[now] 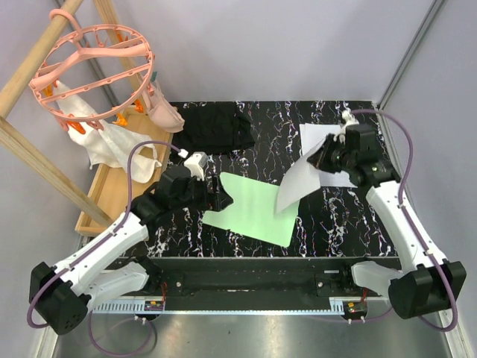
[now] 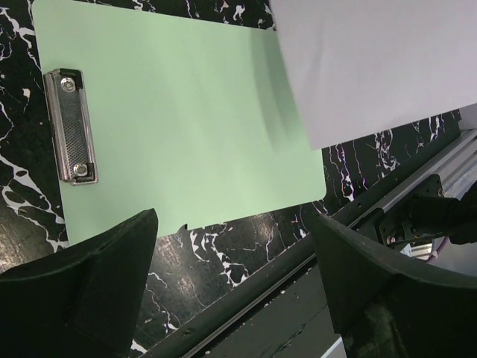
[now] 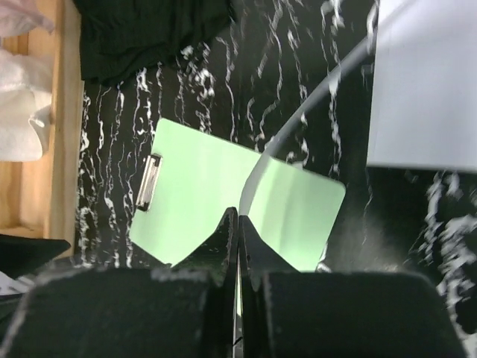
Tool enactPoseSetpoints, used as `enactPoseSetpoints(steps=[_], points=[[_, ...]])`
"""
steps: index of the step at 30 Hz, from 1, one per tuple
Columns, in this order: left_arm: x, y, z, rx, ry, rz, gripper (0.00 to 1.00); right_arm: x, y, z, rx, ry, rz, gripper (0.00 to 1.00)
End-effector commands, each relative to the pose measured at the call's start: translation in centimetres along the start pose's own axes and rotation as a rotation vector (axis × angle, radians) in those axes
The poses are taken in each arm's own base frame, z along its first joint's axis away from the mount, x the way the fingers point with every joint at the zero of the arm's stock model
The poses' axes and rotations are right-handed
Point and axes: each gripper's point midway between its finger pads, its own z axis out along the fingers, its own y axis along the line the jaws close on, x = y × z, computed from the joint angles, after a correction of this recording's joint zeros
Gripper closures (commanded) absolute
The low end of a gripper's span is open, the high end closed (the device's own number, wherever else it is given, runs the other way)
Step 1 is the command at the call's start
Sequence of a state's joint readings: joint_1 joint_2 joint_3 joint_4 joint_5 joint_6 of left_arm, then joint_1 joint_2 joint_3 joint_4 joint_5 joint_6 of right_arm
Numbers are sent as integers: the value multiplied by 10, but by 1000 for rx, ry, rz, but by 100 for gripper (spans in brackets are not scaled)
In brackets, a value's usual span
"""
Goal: Put the files into the folder
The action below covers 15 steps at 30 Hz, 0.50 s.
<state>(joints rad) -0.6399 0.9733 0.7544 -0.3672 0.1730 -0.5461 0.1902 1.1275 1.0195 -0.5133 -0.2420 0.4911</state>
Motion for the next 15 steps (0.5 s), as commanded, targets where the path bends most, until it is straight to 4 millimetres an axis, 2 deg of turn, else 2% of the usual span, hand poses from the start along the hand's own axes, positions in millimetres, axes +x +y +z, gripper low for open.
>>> enactPoseSetpoints(steps=[1, 2, 3, 4, 5, 7, 8, 9, 10, 11, 12, 15], points=[[-21, -3, -10, 2, -99, 14, 12, -29, 17, -14, 23, 1, -397, 100], [-23, 0, -12, -8, -107, 13, 12, -31, 36, -13, 4, 2, -466, 100], [-24, 1, -16, -15, -117, 12, 12, -25, 39, -12, 10, 39, -549, 100], [-27, 1, -19, -18, -129, 9, 12, -15, 40, 1, 26, 91, -595, 100], [-29, 6, -22, -41, -138, 1, 12, -2, 57, 2, 25, 124, -710, 100], [-36, 8, -34, -55, -183, -4, 12, 22, 62, 20, 64, 194, -810, 100], [-40, 12, -39, -71, -204, -9, 12, 27, 60, 25, 117, 204, -861, 100], [-45, 16, -49, -92, -245, -13, 11, 53, 71, 27, 106, 247, -951, 100], [-48, 17, -54, -102, -266, -16, 11, 70, 67, 39, 138, 298, -998, 100], [-51, 27, -61, -148, -294, -25, 11, 80, 64, 43, 174, 325, -1038, 100], [-55, 26, -72, -152, -336, -26, 11, 100, 72, 44, 169, 352, -1092, 100], [-64, 36, -96, -208, -432, -43, 9, 136, 60, 57, 250, 434, -1206, 100]])
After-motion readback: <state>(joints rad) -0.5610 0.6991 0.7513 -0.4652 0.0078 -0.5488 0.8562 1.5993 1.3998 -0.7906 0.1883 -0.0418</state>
